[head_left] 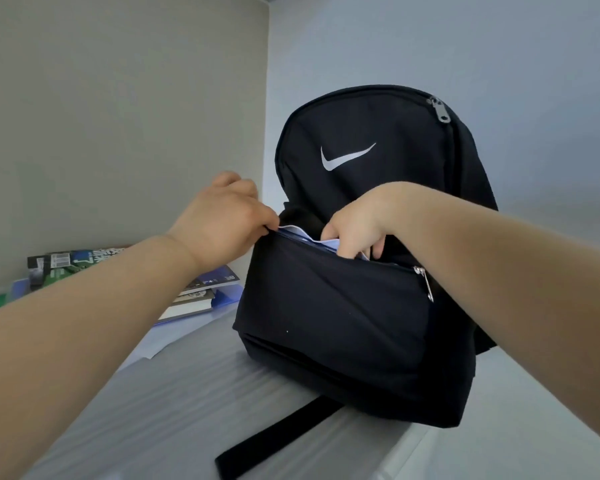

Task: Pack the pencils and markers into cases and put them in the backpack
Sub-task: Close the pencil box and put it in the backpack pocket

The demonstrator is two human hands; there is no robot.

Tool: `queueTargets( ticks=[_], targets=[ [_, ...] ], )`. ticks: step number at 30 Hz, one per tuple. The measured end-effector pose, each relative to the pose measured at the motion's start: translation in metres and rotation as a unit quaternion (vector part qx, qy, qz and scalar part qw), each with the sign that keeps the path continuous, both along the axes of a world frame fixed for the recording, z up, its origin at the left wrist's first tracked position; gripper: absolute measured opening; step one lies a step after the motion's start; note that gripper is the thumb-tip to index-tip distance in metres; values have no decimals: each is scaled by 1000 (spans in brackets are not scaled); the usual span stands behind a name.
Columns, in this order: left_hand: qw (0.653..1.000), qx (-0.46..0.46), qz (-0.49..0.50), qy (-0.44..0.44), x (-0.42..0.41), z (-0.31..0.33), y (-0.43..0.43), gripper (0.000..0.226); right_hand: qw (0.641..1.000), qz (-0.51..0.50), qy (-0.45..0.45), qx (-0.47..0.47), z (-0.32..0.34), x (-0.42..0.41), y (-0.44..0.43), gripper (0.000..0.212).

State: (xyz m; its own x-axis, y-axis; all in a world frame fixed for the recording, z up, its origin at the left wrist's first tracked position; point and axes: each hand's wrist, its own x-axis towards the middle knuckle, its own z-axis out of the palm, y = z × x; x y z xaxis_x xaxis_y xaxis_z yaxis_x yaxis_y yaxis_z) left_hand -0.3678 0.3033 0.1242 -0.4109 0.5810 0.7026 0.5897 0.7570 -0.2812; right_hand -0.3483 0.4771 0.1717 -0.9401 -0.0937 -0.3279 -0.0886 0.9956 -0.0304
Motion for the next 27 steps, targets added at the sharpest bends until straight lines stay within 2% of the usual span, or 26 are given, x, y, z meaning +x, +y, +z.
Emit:
queueTargets(
  ticks=[3,5,8,10,13,14,16,18,21,25,27],
  targets=[
    [996,52,32,-65,-2,-6,-4,11,982,-4,63,-180,-11,7,23,45],
    [996,58,25,-59,-3,-9,0,10,972,11,95,-217,-20,11,32,37],
    [998,55,-2,-7,-2,-8,10,13,981,30,52,-184,-14,13,26,38],
    [998,64,0,-9,-3,-2,15,16,989,22,21,-145,-4,12,17,41],
    [996,85,-1,-11,-6,-7,15,13,995,21,23,-94,-6,8,9,38],
    [996,87,-7,-7,-8,-13,15,12,997,28,30,-71,-12,8,9,37],
    [991,118,-3,-57,-7,-22,17,13,996,51,58,-37,-23,7,12,34],
    [982,157,5,-108,-12,-26,21,18,991,51,101,-70,-29,9,19,32],
    [982,122,26,-140,-19,-30,29,24,975,24,167,-146,-27,14,40,28],
    [973,130,62,-180,-26,-41,40,27,976,14,175,-132,-32,25,64,31],
    [969,129,122,-171,-27,-44,48,29,966,-2,242,-93,-41,27,68,33]
  ],
)
